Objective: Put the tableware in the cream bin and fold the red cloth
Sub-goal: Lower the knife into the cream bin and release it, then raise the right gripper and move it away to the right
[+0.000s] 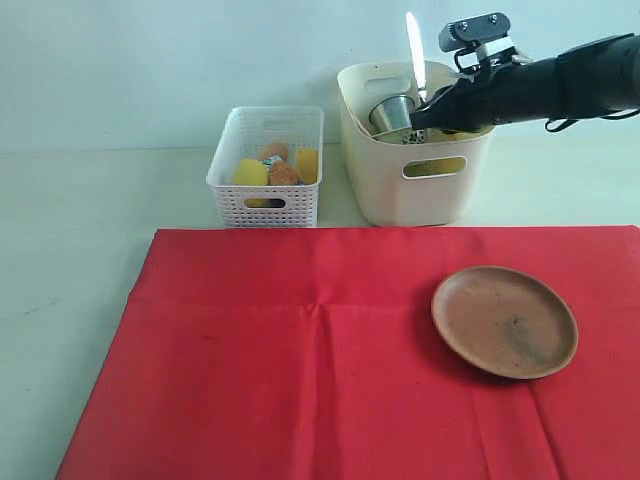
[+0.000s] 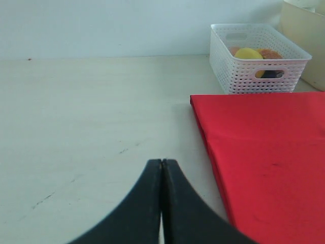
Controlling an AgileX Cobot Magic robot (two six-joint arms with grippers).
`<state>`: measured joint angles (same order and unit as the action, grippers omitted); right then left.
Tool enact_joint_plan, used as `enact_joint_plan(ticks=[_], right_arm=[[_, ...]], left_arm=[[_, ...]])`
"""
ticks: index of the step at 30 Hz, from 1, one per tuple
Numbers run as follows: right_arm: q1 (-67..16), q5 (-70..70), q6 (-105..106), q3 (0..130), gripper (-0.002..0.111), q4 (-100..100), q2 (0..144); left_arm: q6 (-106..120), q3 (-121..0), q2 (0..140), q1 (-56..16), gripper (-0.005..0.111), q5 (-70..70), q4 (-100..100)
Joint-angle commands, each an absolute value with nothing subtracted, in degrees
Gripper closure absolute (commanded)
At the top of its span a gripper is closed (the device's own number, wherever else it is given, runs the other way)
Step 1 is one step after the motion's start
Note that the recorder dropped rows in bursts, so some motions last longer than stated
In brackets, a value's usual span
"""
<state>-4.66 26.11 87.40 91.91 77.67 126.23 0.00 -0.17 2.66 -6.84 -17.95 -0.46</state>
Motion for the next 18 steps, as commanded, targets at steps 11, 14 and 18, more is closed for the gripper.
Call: enact_joint_plan(ticks=[11,14,18], right_arm=[[-4.6,33.2,49.0,92.6,0.062,50.5,119.0],[-4.6,39.1,38.5,92.4,0.062,40.9,115.8],[-4.6,45.8,34.4,92.3,0.062,38.6,113.6]], left_arm=[[0.0,0.0,2.4,-6.6,0.107,-17.7,-0.8],[0.0,0.0,2.4,-6.6,0.107,-17.7,-0.8],[0.0,0.0,2.4,-6.6,0.107,-17.7,-0.8]])
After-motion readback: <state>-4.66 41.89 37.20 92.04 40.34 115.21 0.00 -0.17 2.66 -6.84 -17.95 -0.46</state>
